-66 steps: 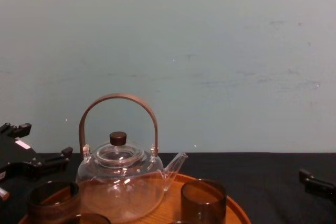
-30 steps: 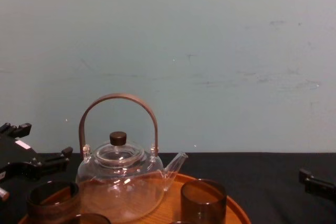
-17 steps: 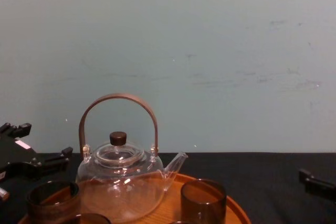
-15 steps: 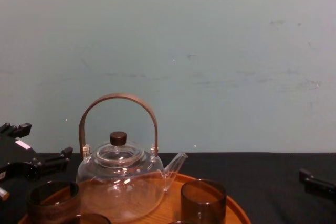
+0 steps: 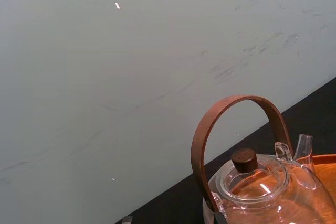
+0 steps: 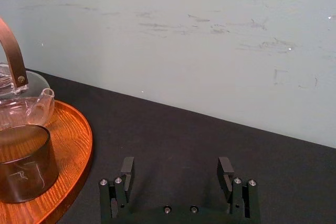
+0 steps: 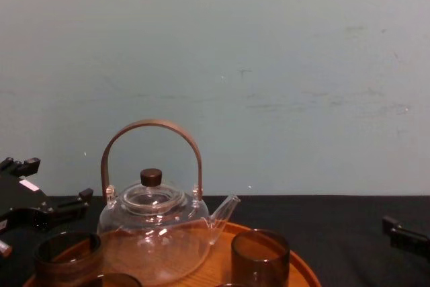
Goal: Pick up the glass from the table and place it on the tray.
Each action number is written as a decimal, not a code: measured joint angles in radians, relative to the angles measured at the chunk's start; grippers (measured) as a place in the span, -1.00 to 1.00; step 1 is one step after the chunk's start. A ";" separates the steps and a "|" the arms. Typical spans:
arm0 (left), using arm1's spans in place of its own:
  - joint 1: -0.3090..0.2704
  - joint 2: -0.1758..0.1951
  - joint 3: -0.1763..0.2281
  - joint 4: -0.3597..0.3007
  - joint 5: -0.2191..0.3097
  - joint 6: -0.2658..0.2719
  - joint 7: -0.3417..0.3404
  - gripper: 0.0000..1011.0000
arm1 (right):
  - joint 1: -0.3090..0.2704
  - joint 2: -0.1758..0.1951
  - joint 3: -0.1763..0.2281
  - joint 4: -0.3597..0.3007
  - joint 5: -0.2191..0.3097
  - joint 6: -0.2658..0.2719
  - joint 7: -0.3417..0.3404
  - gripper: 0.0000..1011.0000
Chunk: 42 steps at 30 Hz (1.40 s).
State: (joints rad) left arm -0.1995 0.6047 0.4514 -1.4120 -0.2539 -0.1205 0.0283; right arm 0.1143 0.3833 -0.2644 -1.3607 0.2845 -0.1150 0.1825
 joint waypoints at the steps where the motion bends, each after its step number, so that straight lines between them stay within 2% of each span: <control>1: 0.000 0.000 0.000 0.000 0.000 0.000 0.000 0.98 | 0.000 0.000 0.000 0.000 0.000 0.000 0.000 0.98; 42: 0.000 0.000 0.000 0.000 0.000 0.000 0.000 0.98 | 0.000 0.000 0.000 0.000 0.000 0.000 0.000 0.98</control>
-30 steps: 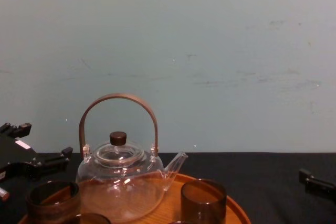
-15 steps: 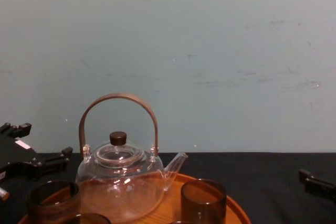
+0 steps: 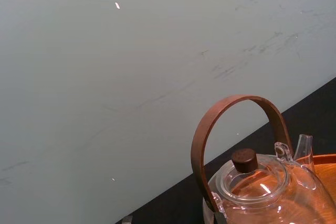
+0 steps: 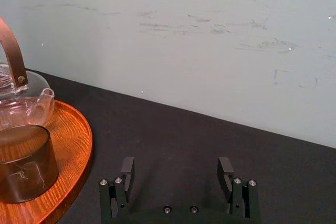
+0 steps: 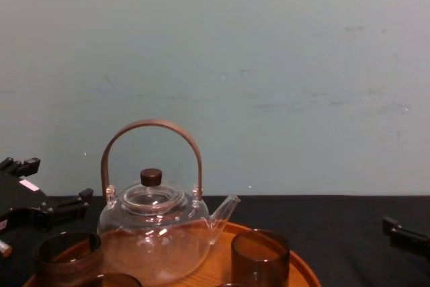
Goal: Pick up the glass from the table and place it on the tray.
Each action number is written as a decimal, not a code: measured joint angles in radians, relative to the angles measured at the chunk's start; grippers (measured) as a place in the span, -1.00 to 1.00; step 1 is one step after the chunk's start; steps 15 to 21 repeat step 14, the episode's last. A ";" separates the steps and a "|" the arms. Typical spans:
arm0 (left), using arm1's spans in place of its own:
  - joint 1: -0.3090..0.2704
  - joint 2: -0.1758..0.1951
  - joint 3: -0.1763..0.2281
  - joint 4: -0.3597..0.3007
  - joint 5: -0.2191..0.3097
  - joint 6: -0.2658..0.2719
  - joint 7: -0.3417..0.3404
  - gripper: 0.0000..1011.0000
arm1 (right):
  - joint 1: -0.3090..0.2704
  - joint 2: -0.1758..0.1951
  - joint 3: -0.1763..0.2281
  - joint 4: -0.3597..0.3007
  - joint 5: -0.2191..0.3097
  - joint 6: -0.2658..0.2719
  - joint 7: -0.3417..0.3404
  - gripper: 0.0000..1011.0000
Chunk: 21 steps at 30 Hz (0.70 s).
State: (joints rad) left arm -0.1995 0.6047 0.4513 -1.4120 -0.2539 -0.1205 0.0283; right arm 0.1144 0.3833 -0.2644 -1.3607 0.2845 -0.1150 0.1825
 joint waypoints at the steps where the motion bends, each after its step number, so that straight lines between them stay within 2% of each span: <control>1: 0.000 0.000 0.000 0.000 0.000 0.000 0.000 0.98 | 0.000 0.000 0.000 0.000 0.000 0.000 0.000 0.98; 21: 0.000 0.000 0.000 0.000 0.000 0.000 0.000 0.98 | 0.000 0.000 0.000 0.000 0.000 0.000 0.000 0.98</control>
